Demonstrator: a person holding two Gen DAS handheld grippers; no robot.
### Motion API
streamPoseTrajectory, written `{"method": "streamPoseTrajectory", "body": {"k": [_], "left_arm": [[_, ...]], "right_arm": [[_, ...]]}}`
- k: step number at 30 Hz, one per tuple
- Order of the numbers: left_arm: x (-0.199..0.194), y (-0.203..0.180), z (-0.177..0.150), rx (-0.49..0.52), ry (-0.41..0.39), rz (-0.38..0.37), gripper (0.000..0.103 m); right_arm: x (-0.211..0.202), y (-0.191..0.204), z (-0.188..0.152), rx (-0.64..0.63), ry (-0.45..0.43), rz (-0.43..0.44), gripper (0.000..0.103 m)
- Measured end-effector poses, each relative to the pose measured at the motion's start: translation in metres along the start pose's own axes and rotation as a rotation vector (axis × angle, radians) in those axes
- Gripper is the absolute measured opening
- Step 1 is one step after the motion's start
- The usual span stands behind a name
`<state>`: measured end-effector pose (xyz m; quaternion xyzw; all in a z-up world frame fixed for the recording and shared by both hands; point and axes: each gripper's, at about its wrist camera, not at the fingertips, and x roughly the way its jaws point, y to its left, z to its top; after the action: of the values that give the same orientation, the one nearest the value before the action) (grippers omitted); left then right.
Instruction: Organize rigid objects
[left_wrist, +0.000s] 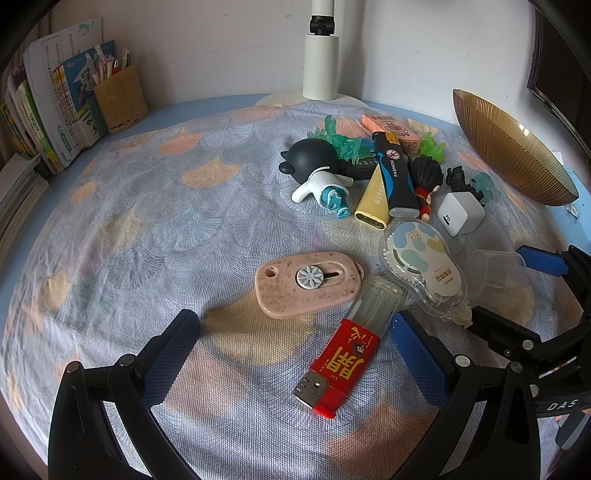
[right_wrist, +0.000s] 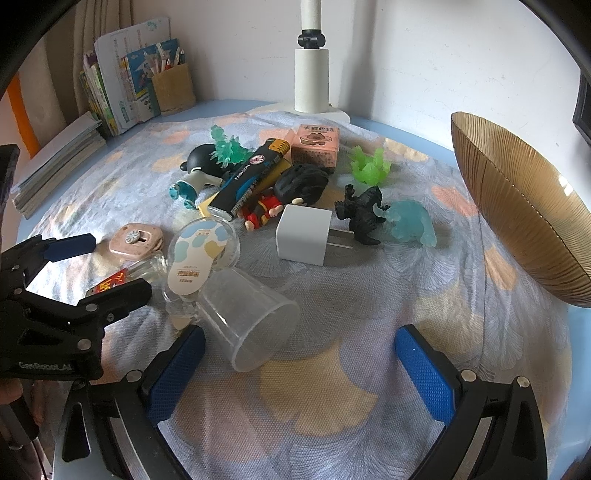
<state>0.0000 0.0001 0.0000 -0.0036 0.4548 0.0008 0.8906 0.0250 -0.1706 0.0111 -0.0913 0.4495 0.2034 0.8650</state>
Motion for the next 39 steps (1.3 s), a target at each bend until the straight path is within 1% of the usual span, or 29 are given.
{"method": "streamPoseTrajectory", "body": {"k": [2, 3, 4, 6, 8, 9, 11, 12, 13, 15, 16, 17, 18, 19, 20, 22, 25, 26, 30, 34, 36, 39], "left_arm": [[0.0, 0.0, 0.0, 0.0, 0.0, 0.0, 0.103], [0.0, 0.0, 0.0, 0.0, 0.0, 0.0, 0.103], [0.0, 0.0, 0.0, 0.0, 0.0, 0.0, 0.103], [-0.001, 0.0, -0.001, -0.003, 0.001, 0.005, 0.103], [-0.002, 0.0, -0.004, -0.013, 0.002, 0.011, 0.103], [-0.004, 0.0, -0.006, -0.017, 0.002, 0.015, 0.103], [-0.013, -0.002, -0.015, -0.019, 0.002, 0.017, 0.103], [-0.012, -0.003, -0.017, -0.018, 0.003, 0.015, 0.103], [-0.013, -0.002, -0.018, -0.014, 0.002, 0.012, 0.103], [-0.015, -0.003, -0.019, -0.009, 0.0, 0.008, 0.103], [-0.016, -0.003, -0.02, -0.007, -0.001, 0.003, 0.102], [-0.014, -0.003, -0.018, -0.001, -0.006, -0.005, 0.099], [-0.017, -0.005, -0.017, 0.011, -0.021, -0.015, 0.08], [-0.02, -0.007, -0.017, 0.025, -0.038, -0.027, 0.058], [-0.021, -0.01, -0.018, 0.042, -0.047, -0.04, 0.05], [-0.022, -0.016, -0.018, 0.076, -0.056, -0.063, 0.03], [-0.024, -0.015, -0.018, 0.072, -0.06, -0.085, 0.022], [-0.024, -0.012, -0.018, 0.058, -0.062, -0.1, 0.021], [-0.025, 0.008, -0.019, -0.043, -0.073, -0.21, 0.021], [-0.028, 0.026, -0.022, -0.128, -0.101, -0.287, 0.021], [-0.031, 0.03, -0.023, -0.146, -0.117, -0.312, 0.021], [-0.037, 0.029, -0.025, -0.14, -0.137, -0.307, 0.021]], "right_arm": [[-0.004, -0.003, -0.001, 0.016, -0.021, 0.031, 0.102], [-0.007, -0.005, -0.001, 0.024, -0.034, 0.053, 0.096], [-0.01, -0.007, -0.001, 0.03, -0.051, 0.085, 0.084], [-0.012, -0.008, 0.0, 0.035, -0.062, 0.122, 0.072], [-0.011, -0.004, 0.0, 0.017, -0.058, 0.138, 0.069], [-0.011, 0.0, 0.0, 0.0, -0.053, 0.15, 0.064], [-0.01, 0.006, 0.001, -0.027, -0.049, 0.137, 0.063], [-0.01, 0.008, 0.001, -0.037, -0.048, 0.14, 0.059], [-0.011, 0.01, 0.001, -0.047, -0.051, 0.154, 0.052], [-0.011, 0.011, 0.001, -0.052, -0.052, 0.161, 0.047], [-0.011, 0.011, 0.001, -0.051, -0.053, 0.167, 0.046], [-0.011, 0.01, 0.001, -0.049, -0.054, 0.176, 0.046], [-0.012, 0.009, 0.001, -0.047, -0.059, 0.187, 0.046], [-0.012, 0.008, 0.001, -0.046, -0.065, 0.195, 0.046], [-0.014, 0.007, 0.001, -0.045, -0.074, 0.199, 0.046], [-0.017, 0.006, 0.0, -0.04, -0.092, 0.201, 0.046], [-0.023, 0.004, -0.002, -0.028, -0.114, 0.221, 0.046], [-0.024, 0.003, -0.002, -0.021, -0.12, 0.224, 0.046], [-0.026, -0.002, -0.003, 0.007, -0.129, 0.234, 0.046], [-0.027, -0.006, -0.003, 0.024, -0.137, 0.244, 0.046], [-0.029, -0.006, -0.003, 0.026, -0.146, 0.245, 0.046], [-0.031, -0.007, -0.004, 0.029, -0.163, 0.253, 0.046]]}}
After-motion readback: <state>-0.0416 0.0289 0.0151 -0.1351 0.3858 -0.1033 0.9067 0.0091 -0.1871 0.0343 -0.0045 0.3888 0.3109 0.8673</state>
